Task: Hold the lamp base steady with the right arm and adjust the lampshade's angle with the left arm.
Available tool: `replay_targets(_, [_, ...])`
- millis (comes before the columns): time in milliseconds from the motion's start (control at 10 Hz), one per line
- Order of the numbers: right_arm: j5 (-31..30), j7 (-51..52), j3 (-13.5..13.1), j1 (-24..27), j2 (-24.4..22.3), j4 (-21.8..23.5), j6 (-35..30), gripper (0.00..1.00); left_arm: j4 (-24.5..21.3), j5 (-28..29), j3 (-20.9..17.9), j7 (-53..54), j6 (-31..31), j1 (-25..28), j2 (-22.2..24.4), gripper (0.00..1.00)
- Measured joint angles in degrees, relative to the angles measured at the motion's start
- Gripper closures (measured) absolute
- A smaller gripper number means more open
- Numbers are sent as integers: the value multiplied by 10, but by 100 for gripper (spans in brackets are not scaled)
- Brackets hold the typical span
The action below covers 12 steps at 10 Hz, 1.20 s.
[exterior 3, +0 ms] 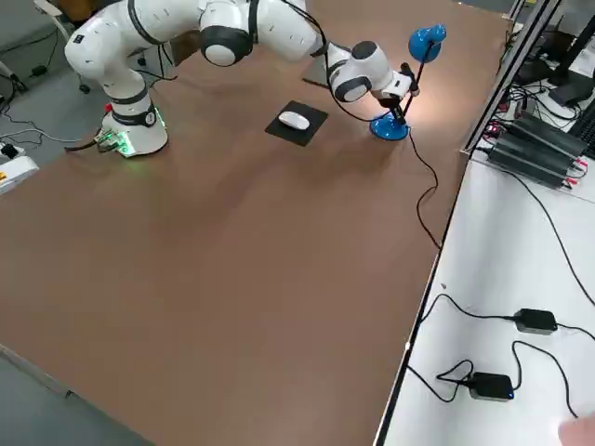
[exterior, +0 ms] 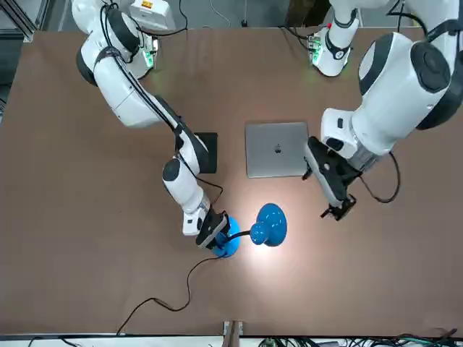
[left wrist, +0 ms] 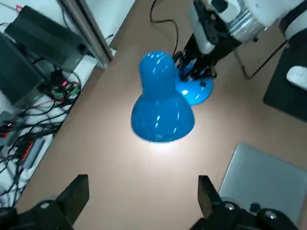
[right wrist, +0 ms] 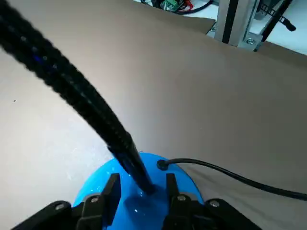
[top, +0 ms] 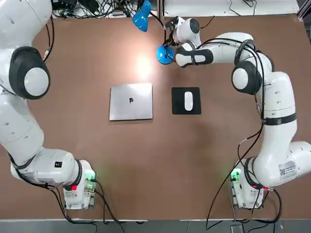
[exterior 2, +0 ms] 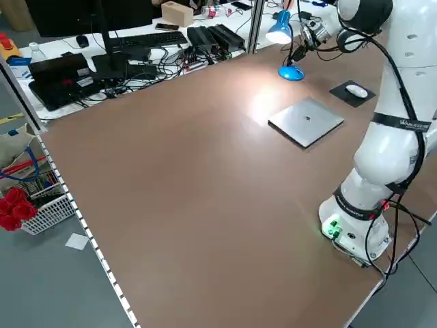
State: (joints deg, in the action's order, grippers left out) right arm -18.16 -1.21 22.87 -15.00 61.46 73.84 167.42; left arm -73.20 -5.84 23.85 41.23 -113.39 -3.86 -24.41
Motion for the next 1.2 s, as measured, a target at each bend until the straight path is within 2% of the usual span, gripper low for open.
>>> replay_targets(200, [0, 0, 0, -1, 4, 0, 5, 62, 0, -88, 2, 45, -28, 0, -35, 0])
replay_targets(300, [0, 0, 0, -1, 6, -2, 6, 64, 0, -110, 2, 87, -44, 1, -51, 0])
replay_targets(500, [0, 0, 0, -1, 11, -8, 6, 68, 2, -120, 5, 118, -67, 1, -67, 0])
replay_targets(1200, [0, 0, 0, -3, 18, -16, 7, 76, 13, -149, 29, 119, -153, -4, -129, 0])
